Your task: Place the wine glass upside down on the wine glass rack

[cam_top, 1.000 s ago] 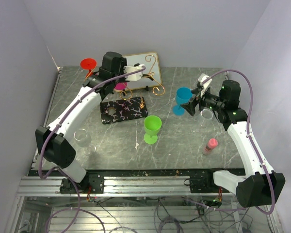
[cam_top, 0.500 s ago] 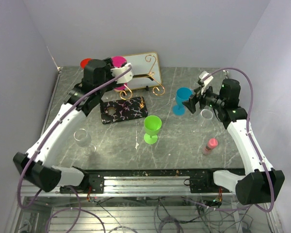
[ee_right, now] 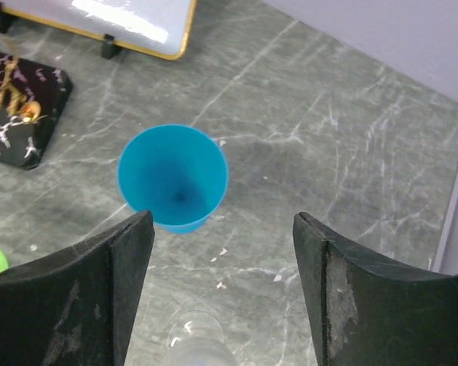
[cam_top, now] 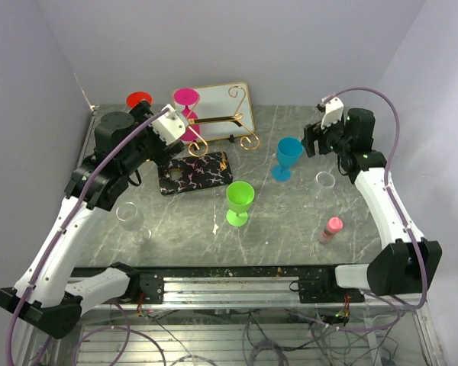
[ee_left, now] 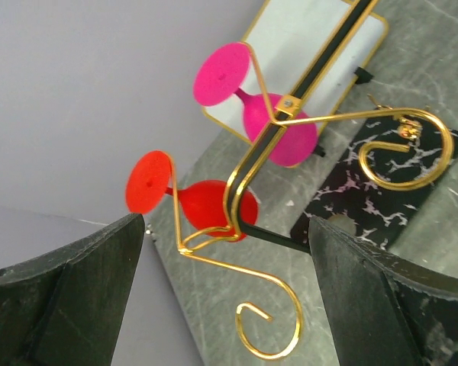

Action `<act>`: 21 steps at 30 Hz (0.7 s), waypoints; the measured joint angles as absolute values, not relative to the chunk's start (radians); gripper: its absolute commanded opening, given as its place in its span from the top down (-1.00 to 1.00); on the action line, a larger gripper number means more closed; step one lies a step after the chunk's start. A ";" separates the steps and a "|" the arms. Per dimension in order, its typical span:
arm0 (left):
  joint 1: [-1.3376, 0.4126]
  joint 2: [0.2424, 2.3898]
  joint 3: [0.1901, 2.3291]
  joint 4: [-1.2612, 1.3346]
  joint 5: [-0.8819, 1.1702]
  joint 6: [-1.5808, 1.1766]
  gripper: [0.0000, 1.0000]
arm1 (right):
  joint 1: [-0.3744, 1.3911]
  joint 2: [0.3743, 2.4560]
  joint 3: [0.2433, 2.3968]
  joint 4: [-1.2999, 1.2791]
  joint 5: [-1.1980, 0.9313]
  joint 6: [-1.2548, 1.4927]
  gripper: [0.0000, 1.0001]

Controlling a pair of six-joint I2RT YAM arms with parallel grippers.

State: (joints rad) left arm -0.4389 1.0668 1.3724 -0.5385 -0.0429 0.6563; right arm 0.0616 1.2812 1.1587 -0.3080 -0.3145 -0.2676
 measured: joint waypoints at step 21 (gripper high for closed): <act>-0.421 1.004 1.319 -0.565 0.012 0.593 -0.99 | 0.068 1.608 1.382 -0.493 -0.236 -0.199 0.21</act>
State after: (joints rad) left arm -0.4210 1.0039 1.3186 -0.5652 0.0116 0.5934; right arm 0.0685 1.6081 1.3815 -0.4934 -0.2363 -0.1986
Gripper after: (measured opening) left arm 0.992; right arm 0.427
